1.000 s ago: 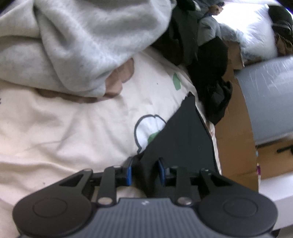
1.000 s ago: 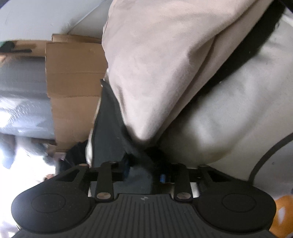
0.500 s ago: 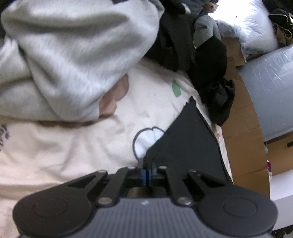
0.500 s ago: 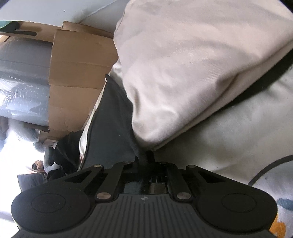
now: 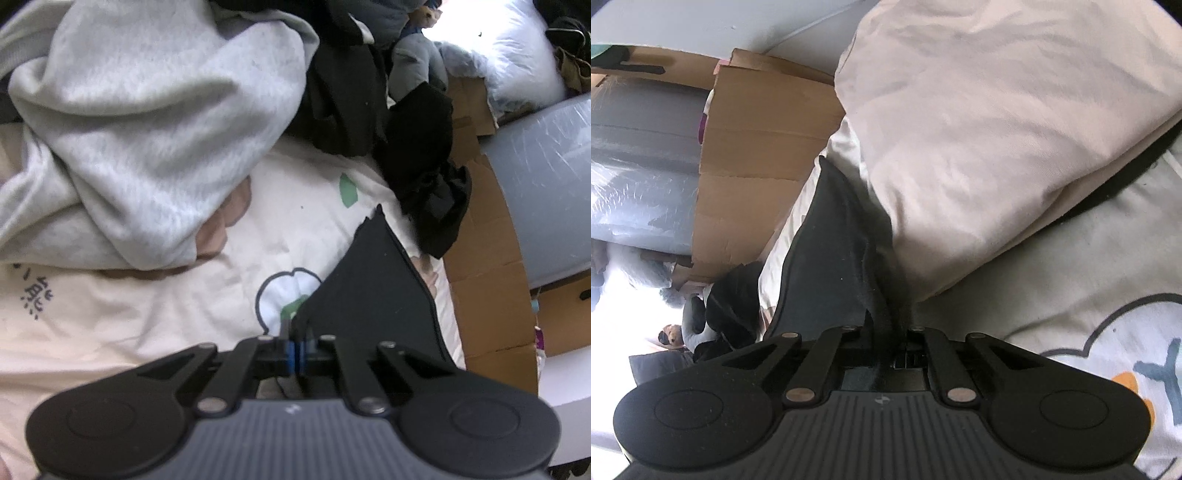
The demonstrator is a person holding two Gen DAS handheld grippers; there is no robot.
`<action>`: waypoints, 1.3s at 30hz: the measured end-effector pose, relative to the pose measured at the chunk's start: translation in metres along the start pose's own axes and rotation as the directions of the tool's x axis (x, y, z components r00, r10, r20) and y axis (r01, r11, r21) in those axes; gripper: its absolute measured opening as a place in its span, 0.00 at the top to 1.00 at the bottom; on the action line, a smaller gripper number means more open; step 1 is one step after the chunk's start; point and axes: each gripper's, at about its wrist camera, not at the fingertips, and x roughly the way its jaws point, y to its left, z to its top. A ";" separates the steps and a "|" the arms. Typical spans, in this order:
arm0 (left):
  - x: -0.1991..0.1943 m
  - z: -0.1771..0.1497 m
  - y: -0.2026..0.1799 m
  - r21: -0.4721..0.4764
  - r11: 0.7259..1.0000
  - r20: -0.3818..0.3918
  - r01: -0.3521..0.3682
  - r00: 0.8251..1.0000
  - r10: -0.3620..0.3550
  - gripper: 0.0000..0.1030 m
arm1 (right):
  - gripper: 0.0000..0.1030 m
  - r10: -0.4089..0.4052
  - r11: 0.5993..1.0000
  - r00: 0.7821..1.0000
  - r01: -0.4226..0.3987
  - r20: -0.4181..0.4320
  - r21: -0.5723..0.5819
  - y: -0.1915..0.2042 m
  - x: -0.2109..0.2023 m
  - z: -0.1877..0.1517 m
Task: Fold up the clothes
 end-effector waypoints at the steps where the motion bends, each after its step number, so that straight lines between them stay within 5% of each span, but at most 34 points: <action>1: -0.004 0.001 -0.001 0.004 1.000 0.000 -0.002 1.000 0.002 0.98 | 0.97 -0.001 1.000 1.000 0.001 -0.003 0.003 0.001 -0.002 -0.002; 19: -0.057 -0.017 0.029 0.004 0.999 -0.039 -0.051 0.998 0.051 0.98 | 0.97 -0.077 0.997 0.992 0.074 -0.097 -0.036 -0.004 -0.039 -0.027; 32: -0.029 -0.045 0.070 0.064 0.998 -0.047 -0.028 0.998 0.031 0.97 | 0.95 -0.109 0.994 0.987 0.105 -0.116 -0.042 -0.039 -0.016 -0.033; 39: -0.022 -0.048 0.080 0.066 0.998 -0.059 0.010 0.998 -0.006 0.95 | 0.84 -0.215 0.974 0.967 0.203 -0.139 -0.095 -0.032 -0.029 -0.033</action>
